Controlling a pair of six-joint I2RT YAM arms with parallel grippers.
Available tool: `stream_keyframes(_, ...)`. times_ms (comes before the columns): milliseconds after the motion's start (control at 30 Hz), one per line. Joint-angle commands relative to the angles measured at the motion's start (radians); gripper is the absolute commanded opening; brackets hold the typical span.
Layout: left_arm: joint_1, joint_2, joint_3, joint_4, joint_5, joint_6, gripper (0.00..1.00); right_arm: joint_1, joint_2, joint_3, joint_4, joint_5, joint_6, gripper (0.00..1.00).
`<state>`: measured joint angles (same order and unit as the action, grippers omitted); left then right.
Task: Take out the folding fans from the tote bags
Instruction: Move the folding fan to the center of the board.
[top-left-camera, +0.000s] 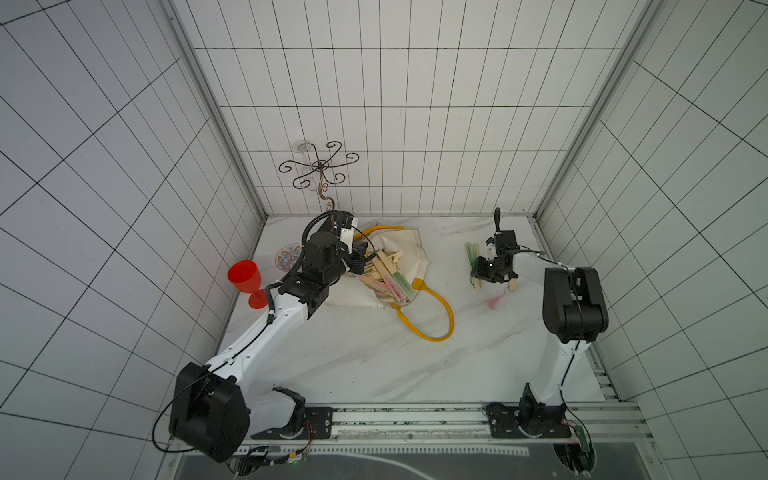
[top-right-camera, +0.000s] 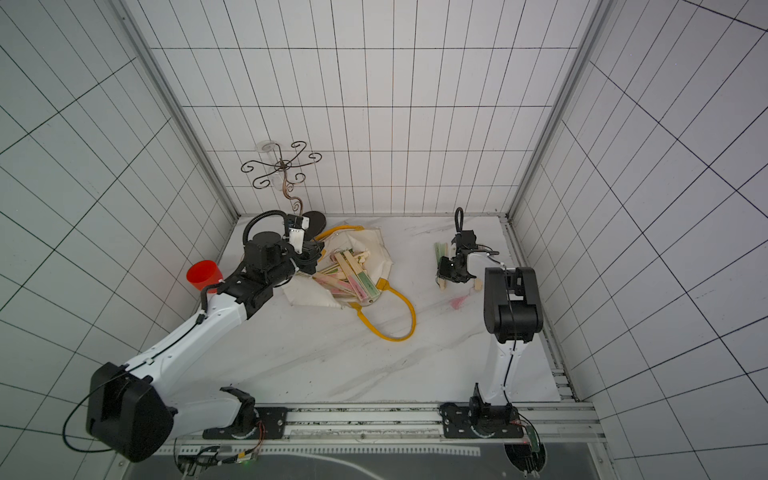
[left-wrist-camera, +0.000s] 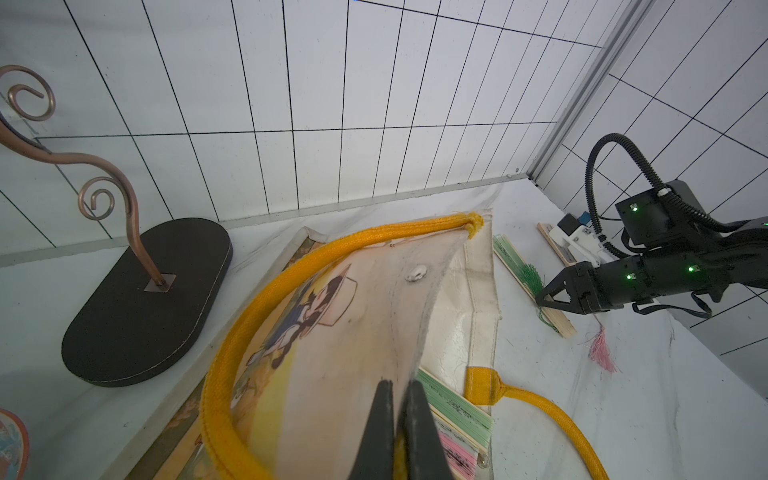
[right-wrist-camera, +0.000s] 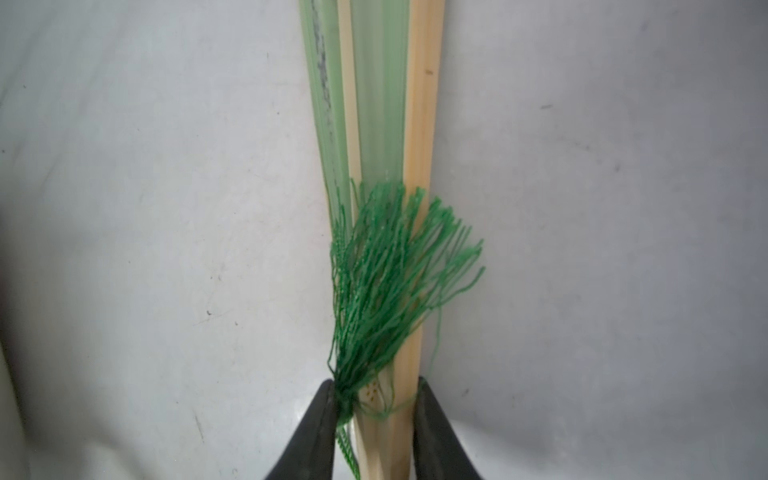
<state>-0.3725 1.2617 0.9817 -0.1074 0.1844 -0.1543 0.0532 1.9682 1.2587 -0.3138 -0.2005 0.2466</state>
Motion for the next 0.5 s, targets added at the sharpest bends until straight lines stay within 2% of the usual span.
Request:
stream_keyframes(0, 0.004, -0.005, 0.026, 0.05, 0.006, -0.013, 0.0, 0.038, 0.076, 0.032, -0.106, 0.131, -0.002, 0.25)
stream_keyframes(100, 0.004, -0.004, 0.026, 0.049, 0.006, -0.011, 0.0, 0.055, 0.086, 0.046, -0.117, 0.164, -0.001, 0.18)
stream_keyframes(267, 0.006, -0.004, 0.026, 0.049, 0.006, -0.007, 0.0, 0.056, 0.071, 0.066, -0.119, 0.131, -0.007, 0.08)
stream_keyframes(467, 0.01, -0.007, 0.026, 0.045, 0.007, -0.008, 0.0, 0.034, 0.052, 0.11, -0.141, 0.178, -0.017, 0.01)
